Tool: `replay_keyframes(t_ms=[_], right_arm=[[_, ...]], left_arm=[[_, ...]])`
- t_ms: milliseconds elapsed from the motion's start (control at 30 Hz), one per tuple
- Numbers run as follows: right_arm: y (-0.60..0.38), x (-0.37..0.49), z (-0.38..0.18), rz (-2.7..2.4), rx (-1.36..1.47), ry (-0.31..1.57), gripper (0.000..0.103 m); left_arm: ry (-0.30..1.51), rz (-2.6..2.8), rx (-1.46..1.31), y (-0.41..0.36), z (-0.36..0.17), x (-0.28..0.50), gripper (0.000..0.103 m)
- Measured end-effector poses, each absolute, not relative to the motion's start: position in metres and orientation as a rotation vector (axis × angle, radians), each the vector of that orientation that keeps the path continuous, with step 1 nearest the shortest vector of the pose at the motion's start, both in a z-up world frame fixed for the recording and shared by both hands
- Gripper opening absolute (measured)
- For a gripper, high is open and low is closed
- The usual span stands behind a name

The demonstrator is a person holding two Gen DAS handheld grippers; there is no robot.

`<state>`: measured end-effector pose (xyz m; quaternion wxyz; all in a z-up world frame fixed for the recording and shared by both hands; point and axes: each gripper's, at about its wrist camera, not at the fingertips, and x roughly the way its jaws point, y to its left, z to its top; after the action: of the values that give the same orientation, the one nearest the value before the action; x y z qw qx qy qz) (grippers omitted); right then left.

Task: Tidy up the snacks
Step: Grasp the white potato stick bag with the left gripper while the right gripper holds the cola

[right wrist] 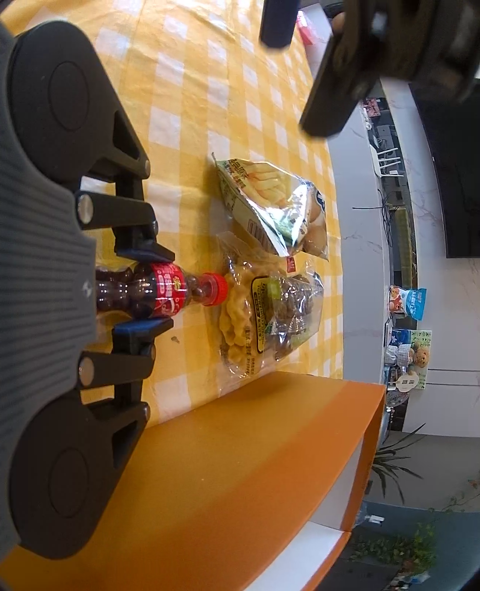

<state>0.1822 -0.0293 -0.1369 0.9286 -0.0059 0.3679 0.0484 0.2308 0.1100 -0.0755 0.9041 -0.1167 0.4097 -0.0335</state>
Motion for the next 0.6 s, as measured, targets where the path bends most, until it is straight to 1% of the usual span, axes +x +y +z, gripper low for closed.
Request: replay_keyframes(t_ms=[67, 200, 400, 600], right_arm=[[-0.03, 0.182, -0.137, 0.101, -0.006, 0.754, 0.03], [-0.025, 0.181, -0.139, 0.087, -0.025, 0.747, 0.03], [-0.027, 0.181, -0.139, 0.088, -0.007, 0.746, 0.03], [-0.028, 0.181, -0.139, 0.087, -0.004, 0.745, 0.03]], left_arm=[[0.892, -0.103, -0.24, 0.106, -0.078, 0.245, 0.088], [0.931, -0.137, -0.111, 0.086, -0.08, 0.269, 0.088], [1.051, -0.123, -0.024, 0.063, -0.1, 0.304, 0.089], [1.072, -0.104, -0.042, 0.063, -0.105, 0.313, 0.092]])
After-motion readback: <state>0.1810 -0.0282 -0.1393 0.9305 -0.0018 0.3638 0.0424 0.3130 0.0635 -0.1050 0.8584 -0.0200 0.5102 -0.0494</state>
